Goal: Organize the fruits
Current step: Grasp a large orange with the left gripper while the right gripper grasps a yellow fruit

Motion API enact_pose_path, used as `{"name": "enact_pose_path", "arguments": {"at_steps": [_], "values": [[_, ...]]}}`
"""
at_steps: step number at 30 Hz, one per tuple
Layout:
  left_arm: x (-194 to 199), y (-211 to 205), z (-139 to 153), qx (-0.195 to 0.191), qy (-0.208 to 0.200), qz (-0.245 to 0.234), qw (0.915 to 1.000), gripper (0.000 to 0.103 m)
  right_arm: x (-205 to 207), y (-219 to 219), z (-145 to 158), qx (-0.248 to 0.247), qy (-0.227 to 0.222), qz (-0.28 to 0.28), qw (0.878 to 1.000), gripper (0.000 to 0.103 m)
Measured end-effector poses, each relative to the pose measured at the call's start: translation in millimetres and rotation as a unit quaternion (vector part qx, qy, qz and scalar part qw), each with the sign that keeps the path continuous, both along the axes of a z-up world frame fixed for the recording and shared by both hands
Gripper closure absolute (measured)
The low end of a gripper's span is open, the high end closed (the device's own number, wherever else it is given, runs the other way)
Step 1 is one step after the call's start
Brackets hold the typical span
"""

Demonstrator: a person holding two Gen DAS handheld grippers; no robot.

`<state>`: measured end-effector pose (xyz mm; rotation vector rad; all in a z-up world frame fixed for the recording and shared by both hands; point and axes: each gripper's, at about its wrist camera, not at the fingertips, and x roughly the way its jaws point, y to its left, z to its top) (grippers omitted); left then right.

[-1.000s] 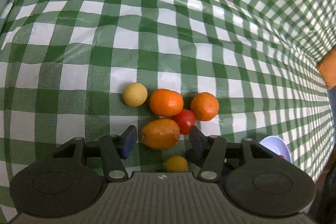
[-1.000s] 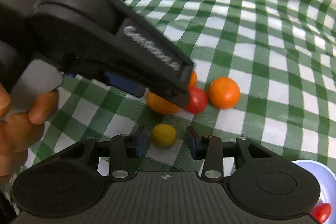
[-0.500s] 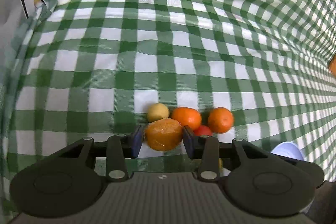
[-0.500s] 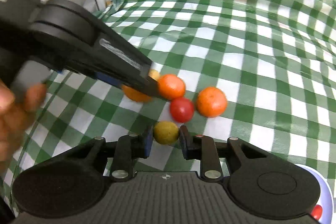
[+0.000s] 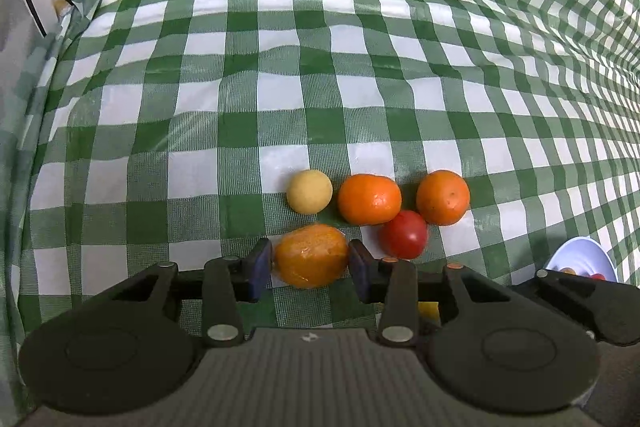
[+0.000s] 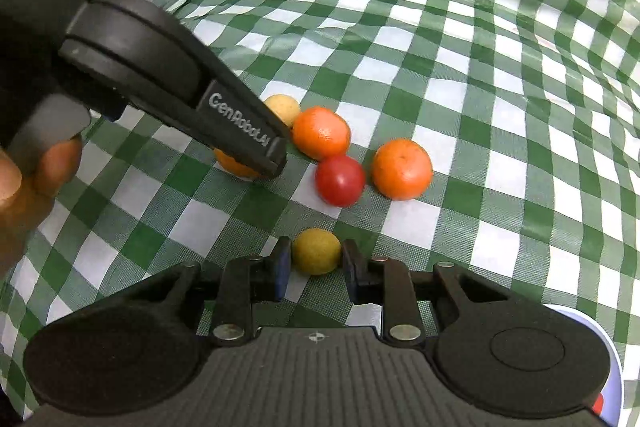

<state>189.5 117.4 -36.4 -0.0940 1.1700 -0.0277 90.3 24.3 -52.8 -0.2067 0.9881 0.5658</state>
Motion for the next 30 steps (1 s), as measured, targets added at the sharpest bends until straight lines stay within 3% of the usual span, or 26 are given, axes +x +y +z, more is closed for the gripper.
{"name": "enact_pose_path", "arguments": {"at_steps": [13, 30], "values": [[-10.4, -14.7, 27.3, -0.003, -0.028, -0.014, 0.9995, 0.058, -0.6, -23.9, 26.3, 0.025, -0.033, -0.027, 0.999, 0.075], [-12.1, -38.0, 30.6, 0.016, -0.045, -0.041, 0.9980, 0.058, -10.6, -65.4, 48.8, 0.024, -0.056, -0.050, 0.997, 0.075]]}}
